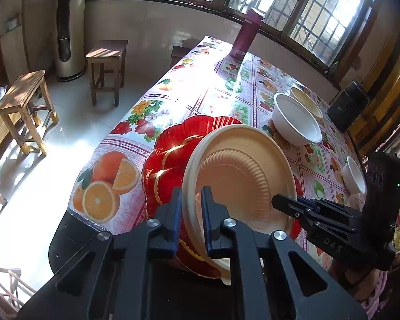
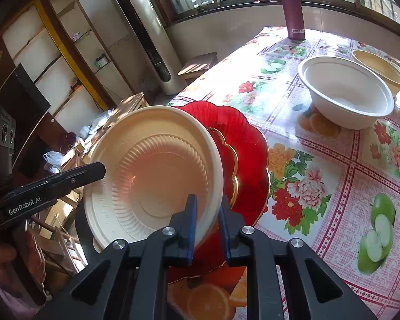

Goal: Organize plates and bowls
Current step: 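Carry the cream bowl onto the red plate stack and open both grippers, then move both grippers toward the white bowls on the table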

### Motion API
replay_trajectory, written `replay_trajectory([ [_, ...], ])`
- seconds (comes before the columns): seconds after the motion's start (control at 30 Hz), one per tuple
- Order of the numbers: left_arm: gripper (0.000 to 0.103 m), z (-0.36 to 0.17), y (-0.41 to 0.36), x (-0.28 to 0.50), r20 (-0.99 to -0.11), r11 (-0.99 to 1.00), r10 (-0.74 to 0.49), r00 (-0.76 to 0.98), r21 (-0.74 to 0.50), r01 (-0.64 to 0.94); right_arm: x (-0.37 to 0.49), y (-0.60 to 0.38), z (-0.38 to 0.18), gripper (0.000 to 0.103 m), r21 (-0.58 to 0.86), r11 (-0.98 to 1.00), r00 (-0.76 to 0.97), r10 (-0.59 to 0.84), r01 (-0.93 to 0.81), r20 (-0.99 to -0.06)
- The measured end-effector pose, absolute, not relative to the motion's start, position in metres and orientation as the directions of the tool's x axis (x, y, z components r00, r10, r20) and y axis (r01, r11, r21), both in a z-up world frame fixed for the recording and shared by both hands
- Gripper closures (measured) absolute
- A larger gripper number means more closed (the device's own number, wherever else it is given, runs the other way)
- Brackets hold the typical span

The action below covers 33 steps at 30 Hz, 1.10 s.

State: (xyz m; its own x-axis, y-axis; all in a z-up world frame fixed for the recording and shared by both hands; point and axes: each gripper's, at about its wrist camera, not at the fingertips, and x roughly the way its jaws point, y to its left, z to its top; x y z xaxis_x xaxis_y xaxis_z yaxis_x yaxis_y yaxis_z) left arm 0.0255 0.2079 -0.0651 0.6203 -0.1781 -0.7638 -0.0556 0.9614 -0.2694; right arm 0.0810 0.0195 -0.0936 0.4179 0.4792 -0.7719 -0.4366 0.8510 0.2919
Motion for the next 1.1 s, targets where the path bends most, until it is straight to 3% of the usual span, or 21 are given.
replay_trajectory([
  [0.07,0.082,-0.065,0.207,0.025,-0.759,0.968,-0.165,0.629,-0.246,-0.043,0.080,0.021,-0.093,0.083,0.275,0.851,0.424,0.472,-0.447,-0.772],
  [0.1,0.068,-0.065,0.204,0.024,-0.763,0.972,-0.156,0.627,-0.232,-0.041,0.078,0.022,-0.093,0.080,0.270,0.848,0.425,0.473,-0.455,-0.772],
  [0.17,0.049,-0.064,0.202,0.020,-0.753,0.976,-0.149,0.641,-0.218,-0.029,0.076,0.024,-0.090,0.061,0.263,0.841,0.432,0.481,-0.473,-0.763],
  [0.2,0.036,-0.063,0.200,0.018,-0.746,0.977,-0.151,0.649,-0.212,-0.016,0.073,0.024,-0.087,0.058,0.252,0.839,0.439,0.480,-0.482,-0.760],
  [0.27,0.022,-0.058,0.197,0.012,-0.736,0.980,-0.145,0.662,-0.198,-0.005,0.068,0.025,-0.081,0.044,0.226,0.840,0.461,0.473,-0.494,-0.751],
  [0.4,0.021,-0.033,0.191,-0.004,-0.667,0.987,-0.111,0.737,-0.159,0.005,0.058,0.004,-0.057,0.035,0.264,0.801,0.501,0.555,-0.537,-0.664],
  [0.47,0.017,-0.015,0.182,-0.011,-0.608,0.987,-0.118,0.785,-0.158,0.026,0.051,-0.015,-0.042,0.024,0.266,0.796,0.561,0.580,-0.544,-0.590],
  [0.57,0.000,0.009,0.157,-0.018,-0.509,0.969,-0.224,0.831,-0.205,0.136,0.040,-0.051,-0.023,0.015,0.242,0.813,0.666,0.575,-0.529,-0.476],
  [0.7,0.000,0.027,0.106,-0.017,-0.447,0.940,-0.340,0.828,-0.197,0.280,0.028,-0.111,-0.007,0.011,0.252,0.844,0.764,0.537,-0.474,-0.359],
  [0.77,0.000,0.032,0.079,-0.013,-0.431,0.926,-0.378,0.819,-0.177,0.334,0.023,-0.141,-0.001,0.004,0.261,0.861,0.805,0.503,-0.436,-0.315],
  [0.9,0.000,0.036,0.030,0.000,-0.432,0.897,-0.439,0.788,-0.160,0.413,0.013,-0.203,0.005,0.000,0.269,0.887,0.850,0.446,-0.376,-0.282],
  [1.1,0.000,0.024,-0.039,0.032,-0.504,0.877,-0.465,0.728,-0.154,0.454,0.020,-0.296,-0.006,0.000,0.290,0.936,0.858,0.310,-0.199,-0.411],
])
